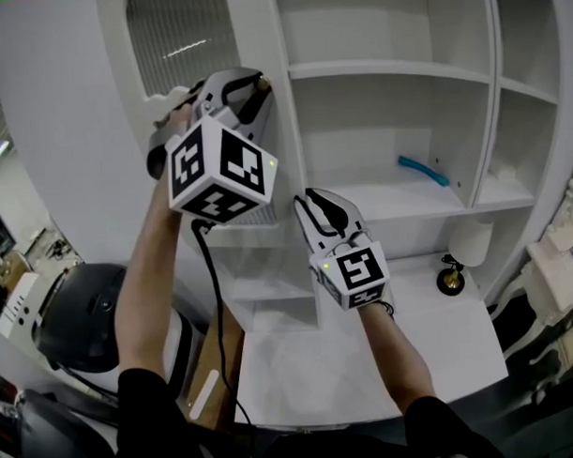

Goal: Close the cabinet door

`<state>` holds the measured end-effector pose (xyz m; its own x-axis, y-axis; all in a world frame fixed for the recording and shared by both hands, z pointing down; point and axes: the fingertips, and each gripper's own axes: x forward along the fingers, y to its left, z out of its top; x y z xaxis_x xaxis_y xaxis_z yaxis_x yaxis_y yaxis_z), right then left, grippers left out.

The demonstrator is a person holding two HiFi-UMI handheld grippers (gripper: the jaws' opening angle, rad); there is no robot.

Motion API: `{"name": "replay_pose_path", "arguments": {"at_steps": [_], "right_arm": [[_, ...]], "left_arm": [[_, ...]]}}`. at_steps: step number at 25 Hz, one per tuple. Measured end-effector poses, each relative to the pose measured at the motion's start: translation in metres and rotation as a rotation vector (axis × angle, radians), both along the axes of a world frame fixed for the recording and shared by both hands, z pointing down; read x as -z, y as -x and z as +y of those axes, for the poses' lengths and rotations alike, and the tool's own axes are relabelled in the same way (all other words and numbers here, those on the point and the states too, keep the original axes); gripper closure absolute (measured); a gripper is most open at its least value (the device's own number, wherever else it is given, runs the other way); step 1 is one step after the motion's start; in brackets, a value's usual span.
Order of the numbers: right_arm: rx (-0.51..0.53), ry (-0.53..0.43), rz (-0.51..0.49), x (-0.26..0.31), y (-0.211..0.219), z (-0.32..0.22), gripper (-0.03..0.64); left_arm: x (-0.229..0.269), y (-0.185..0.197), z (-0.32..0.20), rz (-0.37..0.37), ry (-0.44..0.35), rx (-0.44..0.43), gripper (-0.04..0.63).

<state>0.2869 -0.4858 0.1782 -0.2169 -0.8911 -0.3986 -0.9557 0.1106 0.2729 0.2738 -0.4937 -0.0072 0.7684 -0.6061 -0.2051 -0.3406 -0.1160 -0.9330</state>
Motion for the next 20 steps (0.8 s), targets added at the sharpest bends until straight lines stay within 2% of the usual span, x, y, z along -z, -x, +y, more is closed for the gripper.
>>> {"name": "replay_pose_path", "arguments": {"at_steps": [11,16,20], "right_arm": [[-0.079,-0.012,0.039,-0.001,-0.009,-0.021,0.535],[-0.101,-0.006,0.054,-0.004,-0.014,-0.028,0.538],[-0.120,0.005,0.065,-0.003,-0.017,-0.034,0.538]], "left_arm": [[0.002,-0.012,-0.018,0.020,0.013,0.005,0.508],[0.001,-0.018,-0.024,0.086,0.085,-0.066,0.506],[0.003,-0.020,-0.029,0.117,0.091,-0.076,0.506]]}}
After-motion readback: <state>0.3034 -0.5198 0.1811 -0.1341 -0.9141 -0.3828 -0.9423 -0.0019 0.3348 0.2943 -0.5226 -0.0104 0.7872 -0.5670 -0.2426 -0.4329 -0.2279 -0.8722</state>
